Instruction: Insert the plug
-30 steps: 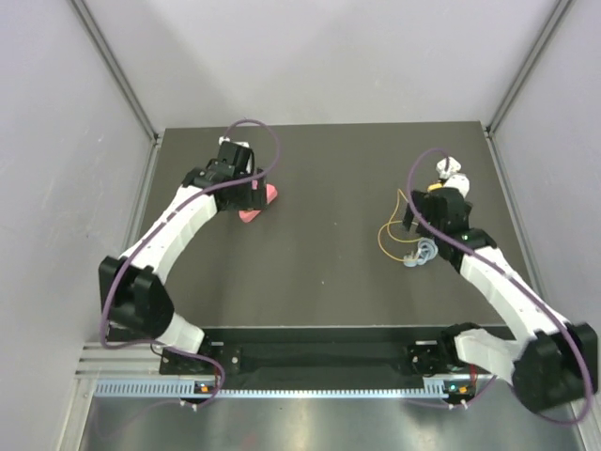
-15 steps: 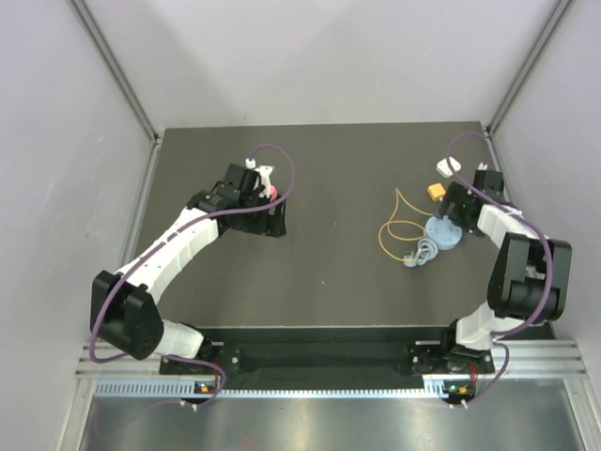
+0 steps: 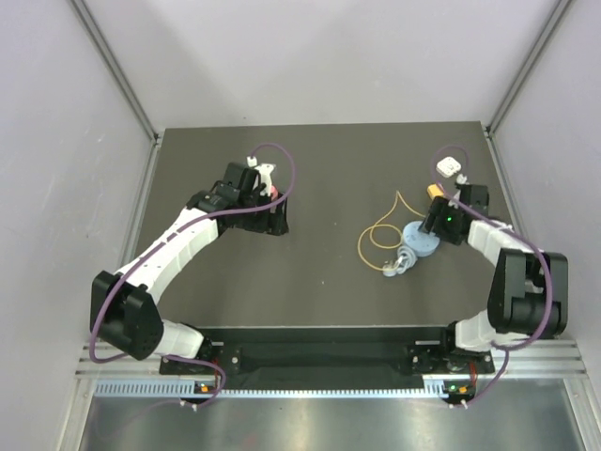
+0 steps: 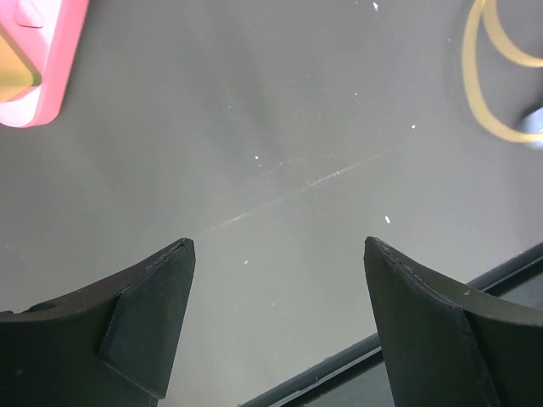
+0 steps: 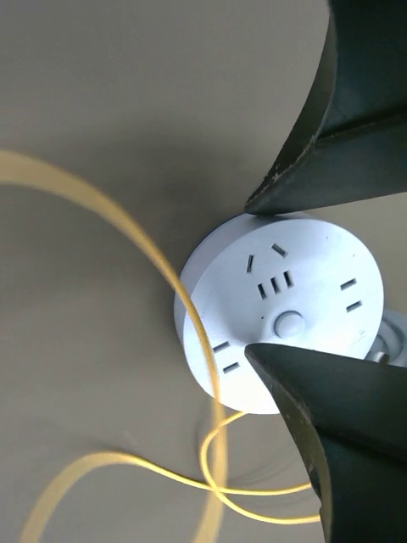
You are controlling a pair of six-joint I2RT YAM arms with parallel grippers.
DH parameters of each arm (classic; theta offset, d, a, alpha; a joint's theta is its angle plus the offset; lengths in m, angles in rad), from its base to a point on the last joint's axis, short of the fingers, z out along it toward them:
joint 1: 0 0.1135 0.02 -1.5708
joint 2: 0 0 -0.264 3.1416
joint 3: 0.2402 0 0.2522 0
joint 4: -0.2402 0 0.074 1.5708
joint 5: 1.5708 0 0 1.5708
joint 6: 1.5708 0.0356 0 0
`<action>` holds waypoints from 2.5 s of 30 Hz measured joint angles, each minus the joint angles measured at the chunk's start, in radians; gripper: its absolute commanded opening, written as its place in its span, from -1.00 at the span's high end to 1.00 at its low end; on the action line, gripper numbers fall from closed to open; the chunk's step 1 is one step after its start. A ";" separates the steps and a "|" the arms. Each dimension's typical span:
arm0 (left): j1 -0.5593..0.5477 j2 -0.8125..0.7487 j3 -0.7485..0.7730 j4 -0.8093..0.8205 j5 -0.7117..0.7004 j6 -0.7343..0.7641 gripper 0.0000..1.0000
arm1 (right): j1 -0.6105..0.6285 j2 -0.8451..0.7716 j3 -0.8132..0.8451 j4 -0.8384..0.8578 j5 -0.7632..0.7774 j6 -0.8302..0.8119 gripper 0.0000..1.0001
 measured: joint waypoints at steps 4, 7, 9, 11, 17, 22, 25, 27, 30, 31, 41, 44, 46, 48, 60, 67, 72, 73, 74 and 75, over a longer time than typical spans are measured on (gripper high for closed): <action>0.000 0.000 0.000 0.004 0.021 0.003 -0.69 | 0.171 -0.072 -0.075 0.032 0.005 0.084 -0.20; 0.000 0.000 0.000 0.004 0.023 0.007 -0.69 | 0.311 -0.123 -0.116 0.060 0.003 0.169 -0.30; 0.000 0.000 0.000 0.004 0.023 0.012 -0.69 | 0.364 -0.150 -0.120 0.060 0.002 0.211 -0.39; 0.000 0.000 0.000 0.004 0.022 0.016 -0.69 | 0.370 -0.174 -0.106 0.040 0.024 0.225 -0.48; 0.000 -0.016 -0.022 0.009 0.019 0.019 -0.69 | 0.279 -0.235 0.019 -0.068 0.116 0.204 -0.53; 0.000 -0.022 -0.023 0.012 0.019 0.021 -0.68 | 0.169 -0.233 0.123 -0.076 0.197 0.132 -0.55; 0.000 -0.022 -0.023 0.012 0.019 0.021 -0.66 | 0.121 -0.158 0.182 -0.047 0.237 0.055 -0.59; 0.000 -0.022 -0.023 0.013 0.019 0.021 -0.66 | 0.102 -0.081 0.212 -0.010 0.236 -0.014 -0.61; 0.000 -0.023 -0.024 0.014 0.016 0.021 -0.64 | 0.081 0.042 0.254 0.012 0.216 -0.115 -0.61; 0.000 -0.023 -0.025 0.015 0.015 0.020 -0.64 | 0.075 0.085 0.267 0.018 0.196 -0.149 -0.60; 0.000 -0.073 -0.040 0.035 -0.056 0.018 -0.59 | 0.031 0.360 0.369 0.030 0.092 -0.383 -0.48; 0.000 -0.096 -0.047 0.053 -0.061 0.013 -0.57 | 0.023 0.398 0.415 0.025 0.066 -0.404 -0.47; 0.000 -0.103 -0.047 0.064 -0.059 0.009 -0.57 | 0.019 0.420 0.453 0.025 0.050 -0.414 -0.40; 0.000 -0.103 -0.047 0.070 -0.058 0.004 -0.56 | 0.017 0.444 0.503 0.010 0.034 -0.425 -0.23; 0.000 -0.111 -0.057 0.076 -0.056 -0.019 -0.51 | 0.020 0.514 0.605 -0.078 0.004 -0.464 -0.28; 0.000 -0.123 -0.057 0.088 -0.060 -0.057 -0.39 | 0.025 0.513 0.597 -0.082 0.008 -0.481 0.86; 0.013 -0.127 -0.053 0.099 0.003 -0.146 -0.38 | 0.057 0.401 0.499 -0.068 0.010 -0.503 1.00; 0.019 -0.126 -0.046 0.103 0.035 -0.168 -0.37 | 0.080 0.352 0.469 -0.068 0.012 -0.517 1.00; 0.026 -0.122 -0.032 0.103 0.067 -0.187 -0.37 | 0.113 0.294 0.440 -0.060 0.019 -0.531 1.00; 0.034 -0.112 -0.006 0.101 0.105 -0.199 -0.36 | 0.158 0.229 0.414 -0.053 0.021 -0.547 1.00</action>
